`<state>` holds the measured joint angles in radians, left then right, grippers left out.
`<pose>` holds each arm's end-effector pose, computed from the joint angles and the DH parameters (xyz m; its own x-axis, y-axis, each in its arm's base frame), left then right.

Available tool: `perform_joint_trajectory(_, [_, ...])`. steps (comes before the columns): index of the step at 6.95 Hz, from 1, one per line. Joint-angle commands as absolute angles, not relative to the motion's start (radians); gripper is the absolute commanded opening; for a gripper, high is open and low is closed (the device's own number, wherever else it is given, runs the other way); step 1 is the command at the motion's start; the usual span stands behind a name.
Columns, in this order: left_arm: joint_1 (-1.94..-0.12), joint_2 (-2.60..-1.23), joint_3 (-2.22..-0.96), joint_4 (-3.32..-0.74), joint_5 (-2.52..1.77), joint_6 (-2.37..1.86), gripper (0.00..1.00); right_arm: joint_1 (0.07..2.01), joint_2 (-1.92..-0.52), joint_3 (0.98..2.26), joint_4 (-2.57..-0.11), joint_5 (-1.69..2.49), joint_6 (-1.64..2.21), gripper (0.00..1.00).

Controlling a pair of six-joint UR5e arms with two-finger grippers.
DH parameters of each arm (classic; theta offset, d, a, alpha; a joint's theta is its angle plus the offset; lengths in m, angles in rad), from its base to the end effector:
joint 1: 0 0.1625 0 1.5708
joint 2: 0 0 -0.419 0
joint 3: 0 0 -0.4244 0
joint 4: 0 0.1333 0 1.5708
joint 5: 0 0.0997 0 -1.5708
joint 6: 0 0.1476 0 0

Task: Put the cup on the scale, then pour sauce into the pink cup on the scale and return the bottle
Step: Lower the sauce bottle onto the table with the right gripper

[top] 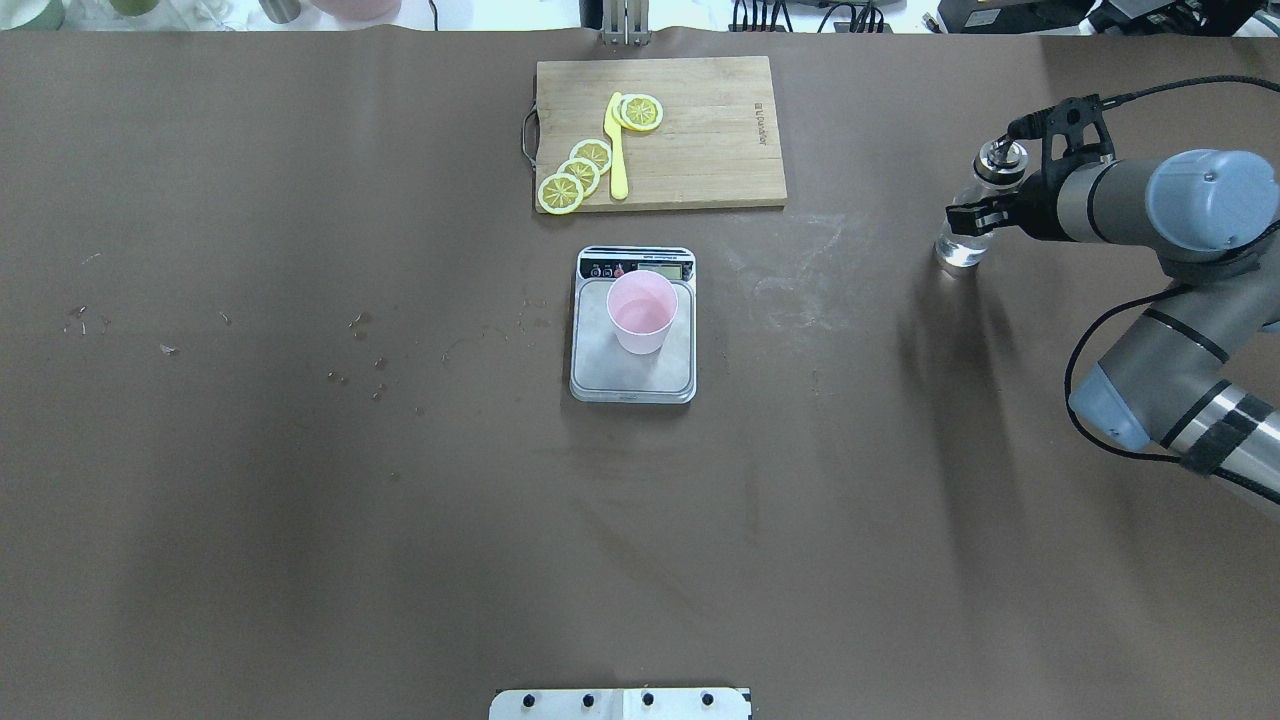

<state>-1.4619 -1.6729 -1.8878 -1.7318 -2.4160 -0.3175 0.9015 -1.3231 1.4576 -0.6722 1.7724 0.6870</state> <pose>0.0389 -0.5666 0.4339 0.6127 0.1962 -0.7656 0.1057 0.9397 0.3254 -0.3520 -0.6122 0.5002 0.7131 -0.3195 0.6240 -0.1740 0.7816 0.5990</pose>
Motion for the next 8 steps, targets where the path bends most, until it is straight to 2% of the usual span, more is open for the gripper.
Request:
perform_joint_trajectory(1, [-1.462, -1.672, -1.888, -1.732, -2.416, -0.318, 0.97, 0.900, -1.318, 1.456, -0.667, 1.779, 0.686, 0.00])
perform_joint_trajectory(2, [-1.462, -1.672, -1.888, -1.732, -2.418, -0.318, 0.97, 0.900, -1.312, 1.457, -0.672, 1.784, 0.686, 0.09])
perform_joint_trajectory(3, [-1.462, -1.672, -1.887, -1.732, -2.416, -0.318, 0.97, 0.900, -1.309, 1.456, -0.672, 1.786, 0.686, 0.37])
perform_joint_trajectory(4, [-1.462, -1.672, -1.888, -1.732, -2.416, -0.318, 0.97, 0.900, -1.308, 1.456, -0.672, 1.784, 0.684, 0.56])
perform_joint_trajectory(5, [-1.462, -1.672, -1.888, -1.730, -2.416, -0.318, 0.97, 0.900, -1.305, 1.456, -0.670, 1.784, 0.684, 0.70])
perform_joint_trajectory(6, [-1.462, -1.672, -1.888, -1.732, -2.416, -0.318, 0.97, 0.900, -1.305, 1.456, -0.669, 1.784, 0.686, 0.89])
perform_joint_trajectory(7, [-1.462, -1.672, -1.888, -1.732, -2.416, -0.318, 0.97, 0.900, -1.305, 1.456, -0.669, 1.784, 0.686, 0.99])
perform_joint_trajectory(8, [-1.462, -1.672, -1.888, -1.732, -2.416, -0.318, 0.97, 0.900, -1.305, 1.454, -0.667, 1.784, 0.684, 0.99])
